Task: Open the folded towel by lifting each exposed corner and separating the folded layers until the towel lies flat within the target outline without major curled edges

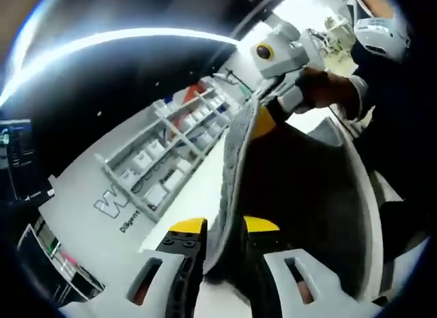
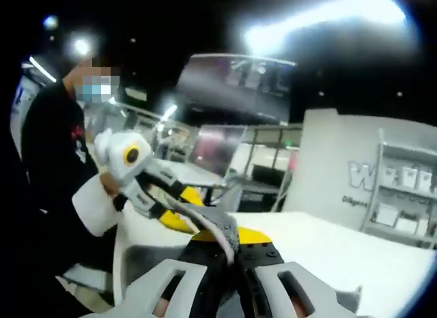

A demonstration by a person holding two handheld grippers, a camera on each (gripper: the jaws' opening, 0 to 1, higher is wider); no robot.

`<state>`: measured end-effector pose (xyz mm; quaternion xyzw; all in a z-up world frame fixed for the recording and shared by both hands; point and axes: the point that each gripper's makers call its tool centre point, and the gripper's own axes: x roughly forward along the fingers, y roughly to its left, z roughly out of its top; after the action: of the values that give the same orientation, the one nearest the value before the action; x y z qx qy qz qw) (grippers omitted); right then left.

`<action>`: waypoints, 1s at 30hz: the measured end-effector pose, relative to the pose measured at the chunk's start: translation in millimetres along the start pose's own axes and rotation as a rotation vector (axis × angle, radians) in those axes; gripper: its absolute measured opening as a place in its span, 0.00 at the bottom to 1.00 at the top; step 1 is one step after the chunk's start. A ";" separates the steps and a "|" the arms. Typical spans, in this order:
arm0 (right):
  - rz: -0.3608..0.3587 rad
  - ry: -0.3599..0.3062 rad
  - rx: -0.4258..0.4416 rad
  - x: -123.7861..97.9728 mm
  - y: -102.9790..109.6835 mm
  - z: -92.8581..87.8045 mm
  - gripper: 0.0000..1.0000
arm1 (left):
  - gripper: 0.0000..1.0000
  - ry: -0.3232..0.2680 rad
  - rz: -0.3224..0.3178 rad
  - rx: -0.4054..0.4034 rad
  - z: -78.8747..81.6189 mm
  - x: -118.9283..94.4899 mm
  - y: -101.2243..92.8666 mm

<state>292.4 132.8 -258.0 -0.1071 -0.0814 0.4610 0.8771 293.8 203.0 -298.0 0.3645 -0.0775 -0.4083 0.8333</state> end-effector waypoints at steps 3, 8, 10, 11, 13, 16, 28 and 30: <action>-0.019 -0.011 0.026 -2.0 -14.8 5.2 0.00 | 0.24 0.016 -0.023 -0.032 -10.8 -3.0 -3.7; -0.044 -0.032 0.032 -10.3 -30.5 14.1 0.00 | 0.24 0.026 -0.052 -0.119 -24.2 5.9 -8.9; -0.056 -0.036 0.031 -14.0 -37.6 16.9 0.00 | 0.22 0.005 -0.068 -0.151 -25.2 12.8 -9.7; -0.061 -0.037 0.028 -16.7 -41.9 17.9 0.00 | 0.20 0.021 -0.023 -0.113 -30.6 17.3 -1.2; -0.076 -0.039 0.027 -21.9 -49.5 18.5 0.00 | 0.16 0.121 0.066 -0.134 -54.9 25.1 16.8; -0.101 -0.044 0.032 -31.0 -62.6 18.6 0.00 | 0.16 0.141 0.165 -0.276 -73.1 30.6 38.6; -0.146 -0.042 0.030 -60.5 -96.3 16.2 0.00 | 0.15 0.200 0.288 -0.419 -109.1 45.5 69.1; -0.147 -0.043 0.035 -65.6 -100.6 15.7 0.00 | 0.15 0.198 0.295 -0.469 -114.9 49.2 72.9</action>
<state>331.4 24.9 -219.3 -0.0756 -0.0997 0.3987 0.9085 420.5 258.5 -340.3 0.1849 0.0483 -0.2521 0.9486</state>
